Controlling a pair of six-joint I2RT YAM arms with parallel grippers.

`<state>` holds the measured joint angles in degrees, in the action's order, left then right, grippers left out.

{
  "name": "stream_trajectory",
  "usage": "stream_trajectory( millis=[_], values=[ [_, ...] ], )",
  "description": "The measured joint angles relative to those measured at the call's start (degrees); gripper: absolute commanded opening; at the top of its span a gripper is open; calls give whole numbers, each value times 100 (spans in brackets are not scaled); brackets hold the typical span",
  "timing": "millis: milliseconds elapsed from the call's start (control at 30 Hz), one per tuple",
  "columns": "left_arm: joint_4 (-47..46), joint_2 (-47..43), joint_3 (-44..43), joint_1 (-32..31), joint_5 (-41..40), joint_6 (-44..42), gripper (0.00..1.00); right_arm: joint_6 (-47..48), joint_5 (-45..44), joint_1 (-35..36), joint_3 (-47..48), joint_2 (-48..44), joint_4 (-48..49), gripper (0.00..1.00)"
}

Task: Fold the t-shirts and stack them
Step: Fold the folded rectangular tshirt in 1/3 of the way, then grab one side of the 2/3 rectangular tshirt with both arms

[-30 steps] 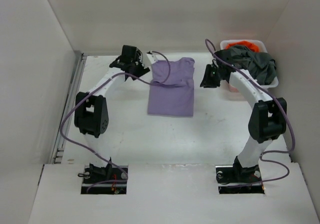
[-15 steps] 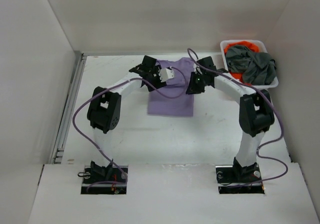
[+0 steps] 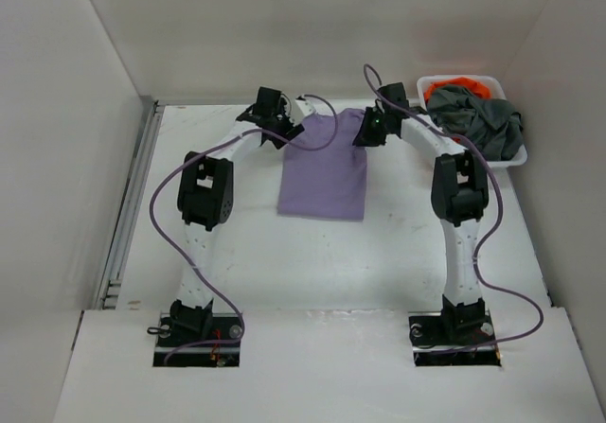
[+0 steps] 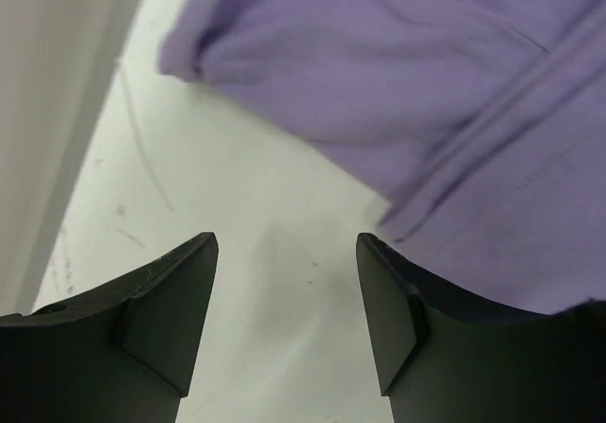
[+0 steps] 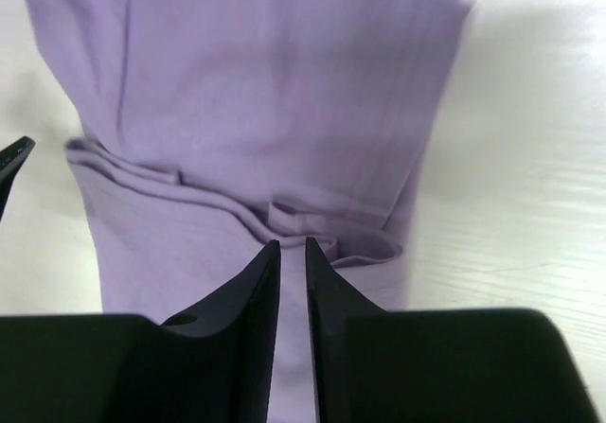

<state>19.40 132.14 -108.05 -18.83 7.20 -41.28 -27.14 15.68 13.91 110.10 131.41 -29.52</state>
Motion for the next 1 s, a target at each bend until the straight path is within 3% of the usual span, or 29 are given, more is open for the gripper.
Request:
stream_trajectory(
  millis=[100, 200, 333, 433, 600, 733, 1000],
  values=[
    [-168, -33, -55, 44, -94, 153, 61, 28, -50, -111, 186, -20, -31, 25],
    [-326, -435, 483, 39, -20, 136, 63, 76, -122, -142, -103, -332, -44, 40],
    [-151, -1982, 2236, -26, 308, -385, 63, 173, -310, -122, -1615, -1679, -48, 60],
    [-20, -3204, 3405, -184, 444, -944, 63, 184, -439, -85, -3036, -3042, -39, 66],
    [-212, -4013, 4828, -715, 448, -1519, 63, -83, -479, 170, -4754, -4295, 280, 68],
    [-356, -3836, 5362, -1108, 343, -1646, 63, -476, -334, 509, -5322, -4133, 678, 66],
    [-866, -3469, 5379, -1233, 129, -1698, 61, -1152, -188, 986, -5670, -3696, 1392, 64]
  ],
)
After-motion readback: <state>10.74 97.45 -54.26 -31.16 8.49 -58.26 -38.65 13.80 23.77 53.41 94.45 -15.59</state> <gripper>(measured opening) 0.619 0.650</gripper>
